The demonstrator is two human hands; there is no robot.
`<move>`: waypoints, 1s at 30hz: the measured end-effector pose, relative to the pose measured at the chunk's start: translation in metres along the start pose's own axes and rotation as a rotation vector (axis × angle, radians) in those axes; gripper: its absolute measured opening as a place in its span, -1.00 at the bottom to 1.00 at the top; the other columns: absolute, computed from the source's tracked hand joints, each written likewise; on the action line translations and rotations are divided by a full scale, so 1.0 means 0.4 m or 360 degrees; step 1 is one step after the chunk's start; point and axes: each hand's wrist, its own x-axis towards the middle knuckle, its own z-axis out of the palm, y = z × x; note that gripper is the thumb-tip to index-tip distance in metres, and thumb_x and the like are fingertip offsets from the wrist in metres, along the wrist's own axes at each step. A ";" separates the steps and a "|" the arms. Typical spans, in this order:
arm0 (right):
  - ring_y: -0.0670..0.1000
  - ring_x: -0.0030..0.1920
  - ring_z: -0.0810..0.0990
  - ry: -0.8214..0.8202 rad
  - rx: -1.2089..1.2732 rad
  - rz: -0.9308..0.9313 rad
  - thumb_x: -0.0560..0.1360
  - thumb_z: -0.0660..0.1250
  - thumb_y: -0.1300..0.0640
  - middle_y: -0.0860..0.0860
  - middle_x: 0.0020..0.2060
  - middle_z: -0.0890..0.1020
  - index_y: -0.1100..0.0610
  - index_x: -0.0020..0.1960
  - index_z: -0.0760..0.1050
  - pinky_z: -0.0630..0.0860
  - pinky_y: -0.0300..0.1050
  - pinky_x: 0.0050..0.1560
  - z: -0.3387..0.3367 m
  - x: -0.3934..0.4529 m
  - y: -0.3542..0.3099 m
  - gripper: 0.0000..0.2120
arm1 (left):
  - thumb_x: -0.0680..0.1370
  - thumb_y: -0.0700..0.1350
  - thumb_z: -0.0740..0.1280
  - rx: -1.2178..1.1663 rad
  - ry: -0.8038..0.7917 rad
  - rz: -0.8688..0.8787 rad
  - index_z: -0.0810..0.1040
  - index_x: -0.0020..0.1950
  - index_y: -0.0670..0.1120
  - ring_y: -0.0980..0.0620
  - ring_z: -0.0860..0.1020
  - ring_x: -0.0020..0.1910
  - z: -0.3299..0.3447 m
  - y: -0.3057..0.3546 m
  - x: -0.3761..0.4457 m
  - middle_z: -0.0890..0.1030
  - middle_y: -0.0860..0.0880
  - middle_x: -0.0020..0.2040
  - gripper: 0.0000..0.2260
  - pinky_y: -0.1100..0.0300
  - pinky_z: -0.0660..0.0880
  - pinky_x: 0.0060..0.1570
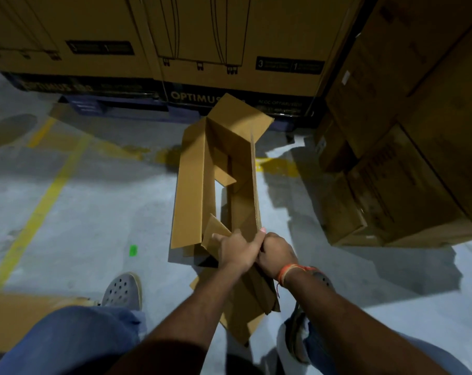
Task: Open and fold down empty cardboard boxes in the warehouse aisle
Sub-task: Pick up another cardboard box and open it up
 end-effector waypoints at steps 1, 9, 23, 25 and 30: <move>0.13 0.02 0.59 0.0009 0.0008 0.0007 0.62 0.23 0.10 0.15 0.08 0.60 0.20 0.20 0.54 0.40 -0.16 -0.08 -0.002 0.000 -0.004 -0.75 | 0.50 0.50 0.17 0.0001 0.0005 -0.0005 0.33 0.55 -0.13 -0.31 0.37 0.47 -0.003 0.014 -0.007 0.04 -0.35 0.62 -0.14 -0.04 0.42 0.35; 0.06 -0.08 0.51 0.0025 -0.0087 0.0003 0.63 0.21 0.09 0.12 0.08 0.56 0.18 0.22 0.52 0.46 -0.15 -0.05 -0.009 -0.027 -0.024 -0.76 | 0.53 0.39 0.25 0.0025 0.0251 0.0063 0.55 0.28 -0.18 -0.21 0.54 0.28 0.000 0.003 -0.030 0.50 -0.28 0.37 -0.33 0.04 0.55 0.17; 0.07 -0.02 0.61 0.0286 -0.0092 -0.0149 0.54 0.20 0.19 0.05 0.12 0.52 0.09 0.22 0.56 0.56 -0.10 0.03 -0.086 -0.111 -0.166 -0.70 | 0.50 -0.16 0.34 -0.0535 0.0397 0.0544 0.44 -0.45 -0.17 0.07 0.42 -0.45 -0.135 0.071 -0.091 0.44 0.01 -0.52 -0.69 0.14 0.29 -0.43; 0.08 0.01 0.57 0.0388 -0.0044 -0.0114 0.57 0.18 0.14 0.04 0.11 0.46 0.09 0.23 0.55 0.58 -0.04 0.06 -0.103 -0.125 -0.182 -0.71 | 0.47 -0.02 0.30 -0.0684 0.0330 0.0647 0.51 -0.35 -0.23 -0.01 0.52 -0.39 -0.154 0.074 -0.105 0.56 -0.14 -0.42 -0.69 0.01 0.44 -0.36; 0.12 0.17 0.48 0.0574 -0.0196 -0.0226 0.58 0.15 0.04 0.07 0.20 0.40 0.12 0.31 0.45 0.48 -0.02 0.16 -0.090 -0.163 -0.268 -0.65 | 0.58 -0.14 0.32 -0.1140 0.0216 0.0747 0.46 -0.34 -0.17 0.03 0.40 -0.32 -0.228 0.004 -0.127 0.45 -0.07 -0.39 -0.70 0.09 0.31 -0.27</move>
